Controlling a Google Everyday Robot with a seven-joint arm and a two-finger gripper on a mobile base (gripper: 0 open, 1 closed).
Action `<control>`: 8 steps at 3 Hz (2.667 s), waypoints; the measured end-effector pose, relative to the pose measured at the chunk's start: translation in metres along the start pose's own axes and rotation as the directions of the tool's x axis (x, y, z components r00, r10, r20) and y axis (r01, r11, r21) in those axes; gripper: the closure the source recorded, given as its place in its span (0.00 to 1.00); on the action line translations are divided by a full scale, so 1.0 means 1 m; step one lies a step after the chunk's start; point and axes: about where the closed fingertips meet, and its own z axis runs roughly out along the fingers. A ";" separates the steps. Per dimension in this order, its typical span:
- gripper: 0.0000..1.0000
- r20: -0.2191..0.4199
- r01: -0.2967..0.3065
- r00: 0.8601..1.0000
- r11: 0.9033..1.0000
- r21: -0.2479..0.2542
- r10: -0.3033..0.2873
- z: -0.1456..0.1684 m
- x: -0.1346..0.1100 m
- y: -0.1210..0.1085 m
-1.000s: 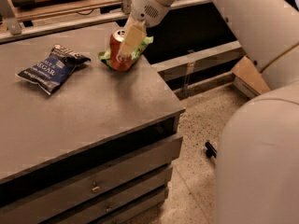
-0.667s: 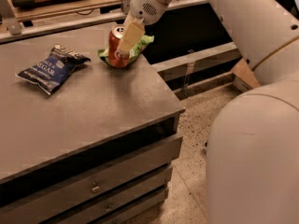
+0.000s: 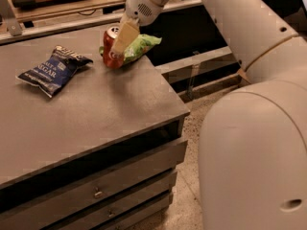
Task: Move coke can near blue chip bag
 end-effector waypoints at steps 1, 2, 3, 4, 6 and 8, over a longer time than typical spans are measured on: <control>1.00 0.000 0.017 1.000 0.998 -0.054 -0.017 0.023 -0.022 0.005; 1.00 -0.006 0.042 0.999 0.992 -0.120 -0.043 0.051 -0.043 0.013; 1.00 -0.021 0.060 0.998 0.985 -0.160 -0.064 0.067 -0.056 0.020; 1.00 -0.054 0.069 0.995 0.982 -0.177 -0.080 0.074 -0.063 0.023; 1.00 -0.093 0.064 0.992 0.980 -0.186 -0.082 0.078 -0.065 0.026; 0.61 -0.107 0.066 0.991 0.981 -0.185 -0.087 0.087 -0.071 0.025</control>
Offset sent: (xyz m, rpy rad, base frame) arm -0.0135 0.1006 -0.0162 -0.0367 0.1143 0.1815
